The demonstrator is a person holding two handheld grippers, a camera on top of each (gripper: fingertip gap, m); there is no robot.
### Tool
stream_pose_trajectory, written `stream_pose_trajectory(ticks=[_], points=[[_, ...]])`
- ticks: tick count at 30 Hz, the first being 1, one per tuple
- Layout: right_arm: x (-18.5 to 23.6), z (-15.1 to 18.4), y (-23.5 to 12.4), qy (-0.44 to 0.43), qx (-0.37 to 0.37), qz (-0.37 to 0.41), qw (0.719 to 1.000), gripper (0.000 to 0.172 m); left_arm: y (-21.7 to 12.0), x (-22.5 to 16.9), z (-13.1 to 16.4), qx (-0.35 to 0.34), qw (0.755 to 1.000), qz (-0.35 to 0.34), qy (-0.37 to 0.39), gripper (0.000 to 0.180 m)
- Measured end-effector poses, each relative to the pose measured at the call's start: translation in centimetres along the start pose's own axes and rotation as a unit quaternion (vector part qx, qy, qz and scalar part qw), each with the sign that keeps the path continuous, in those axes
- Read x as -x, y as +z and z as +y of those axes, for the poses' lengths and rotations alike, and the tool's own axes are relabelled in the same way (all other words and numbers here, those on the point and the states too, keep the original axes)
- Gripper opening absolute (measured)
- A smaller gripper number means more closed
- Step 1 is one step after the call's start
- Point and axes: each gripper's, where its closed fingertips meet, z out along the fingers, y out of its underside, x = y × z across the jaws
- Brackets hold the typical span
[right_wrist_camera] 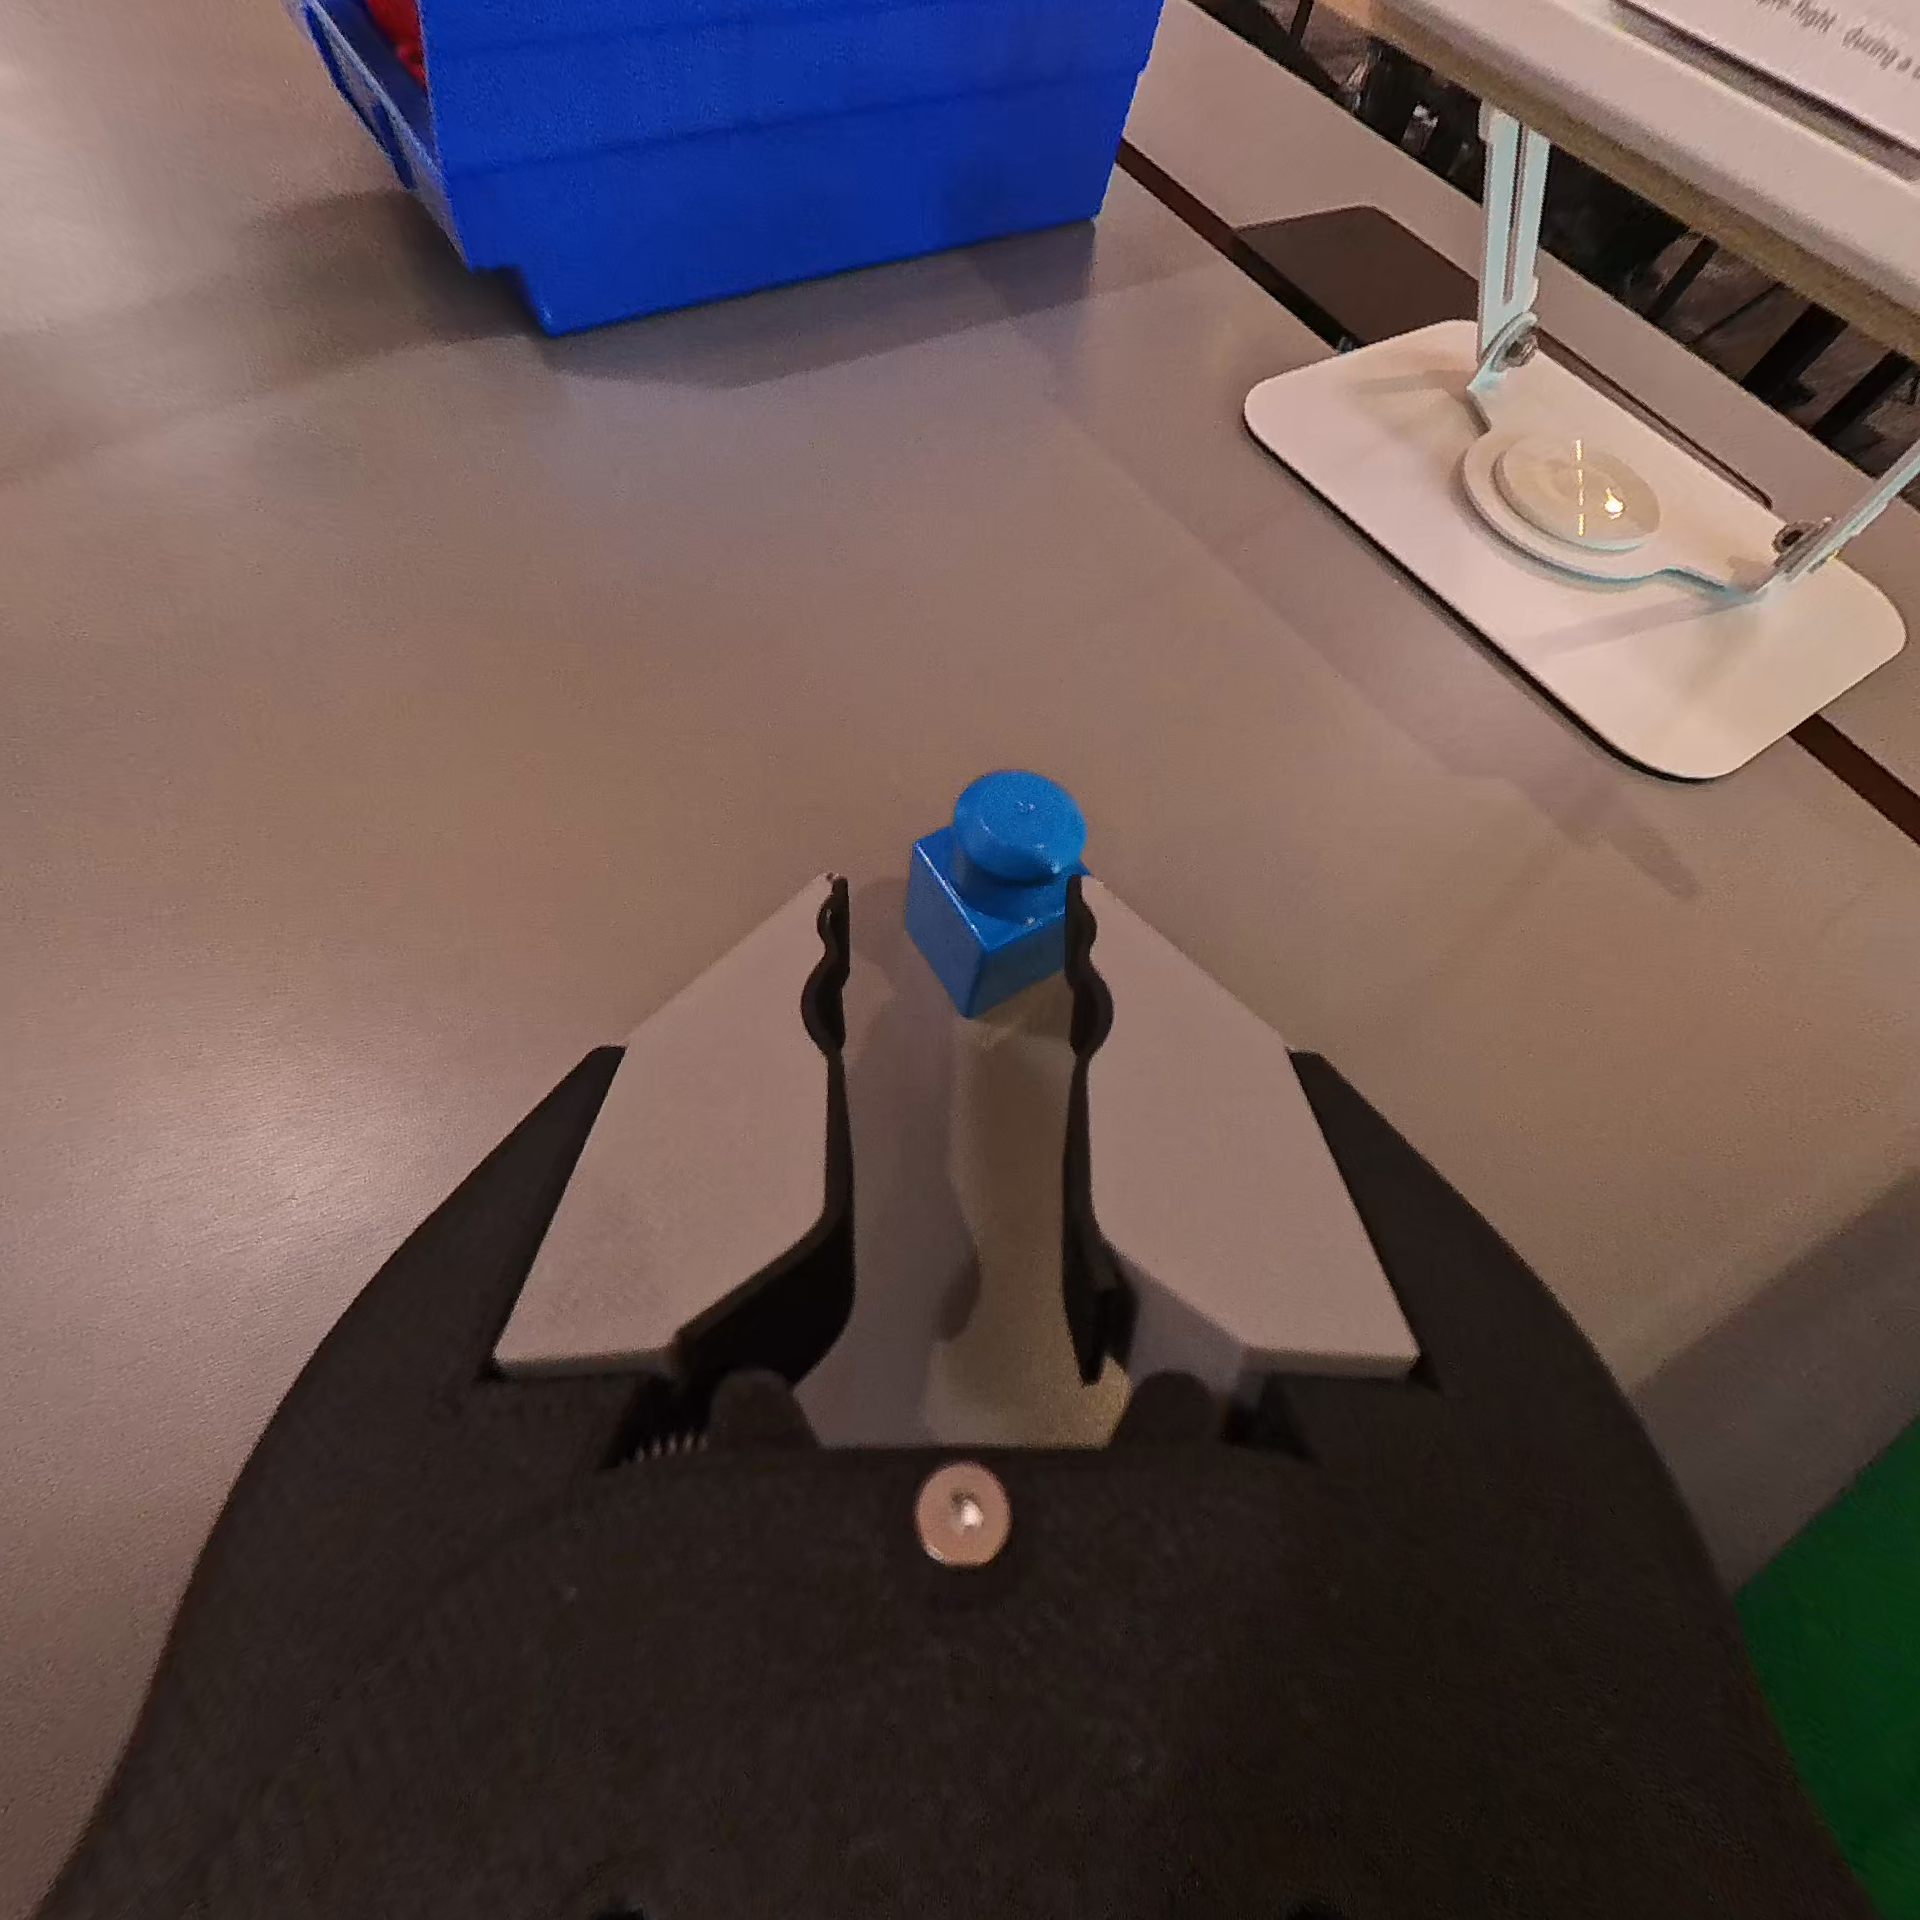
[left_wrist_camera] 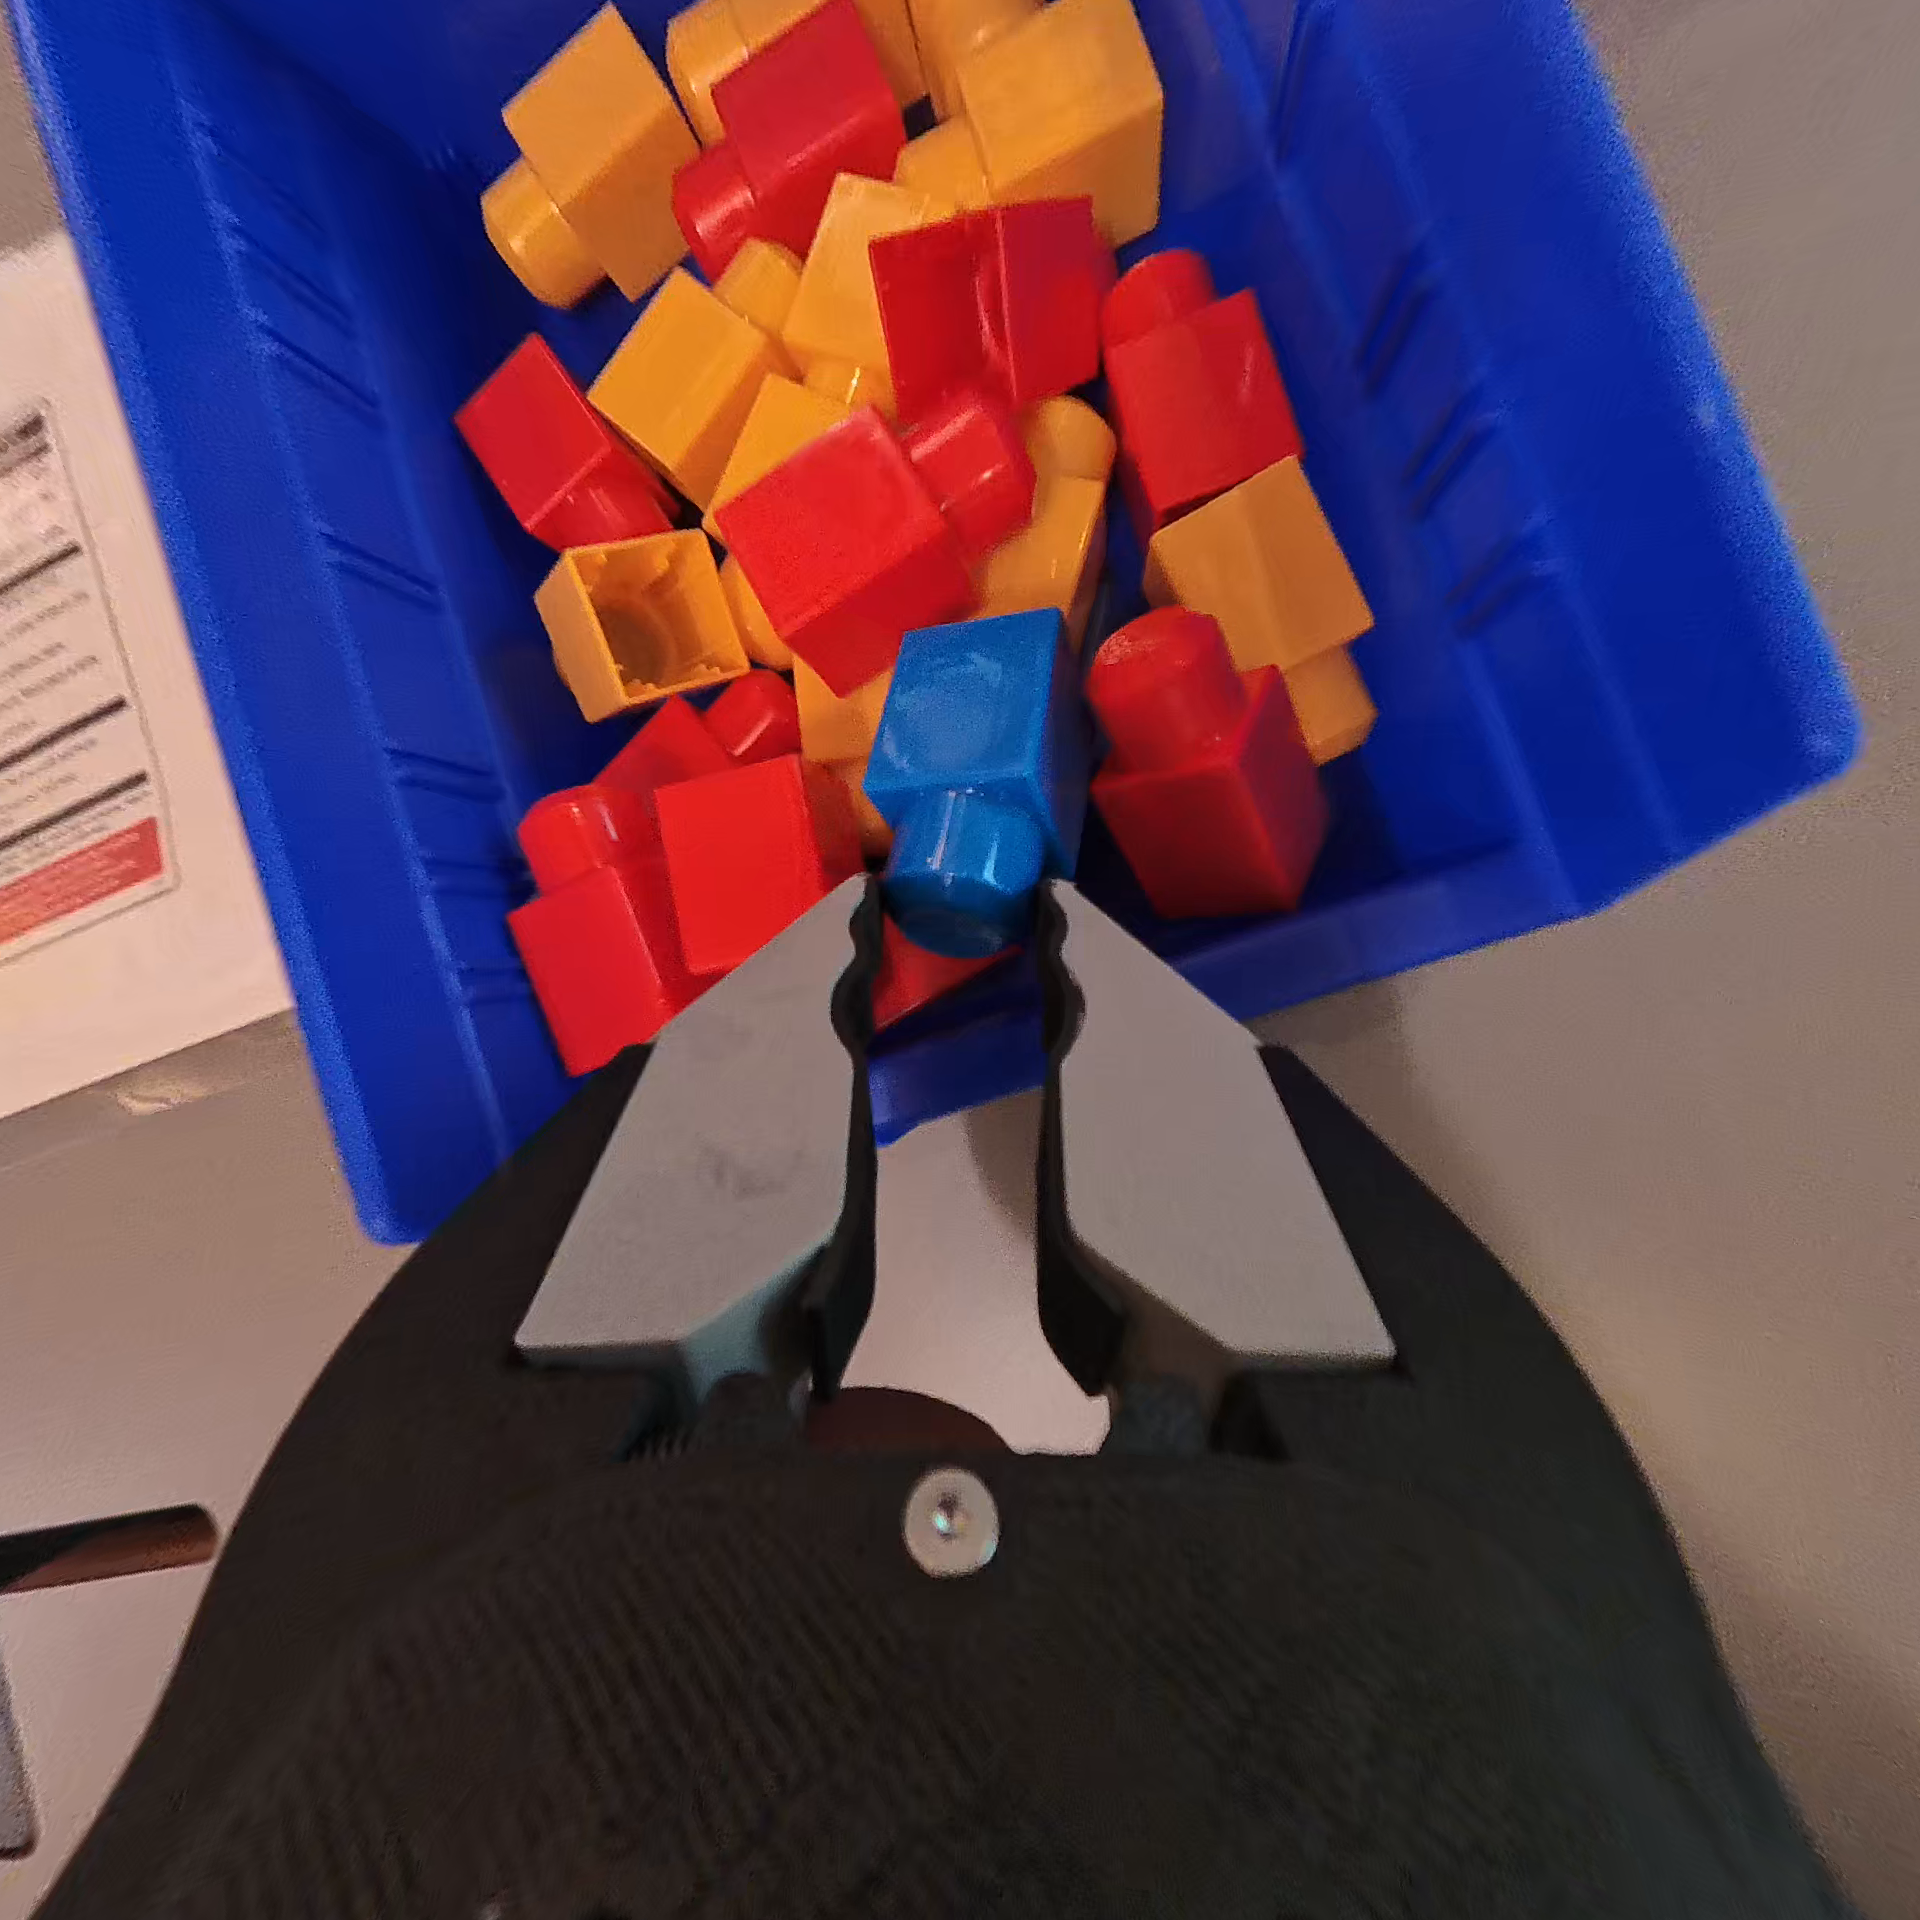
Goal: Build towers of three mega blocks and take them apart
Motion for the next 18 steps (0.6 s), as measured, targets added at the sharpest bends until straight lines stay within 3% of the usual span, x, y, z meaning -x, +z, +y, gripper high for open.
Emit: stream_pose_trajectory(ticks=[5, 8, 13, 18], points=[[0.4, -1.2, -0.7, -0.005, -0.031, -0.013, 0.999, 0.04, -4.0, -1.1, -2.0, -0.035, 0.994, -0.02, 0.105, 0.027], [2.4, -2.8, -1.5, 0.0, -0.076, -0.075, 0.994, 0.041, -6.5, -3.9, -2.8, -0.046, 0.975, -0.008, 0.217, 0.027], [6.4, -4.4, -2.8, -0.033, -0.115, -0.16, 0.98, 0.045, -10.3, -13.1, -3.8, -0.067, 0.914, 0.068, 0.395, 0.027], [8.9, -4.8, -2.8, -0.076, -0.113, -0.165, 0.977, 0.051, -11.6, -22.9, -3.2, -0.062, 0.841, 0.146, 0.517, 0.028]])
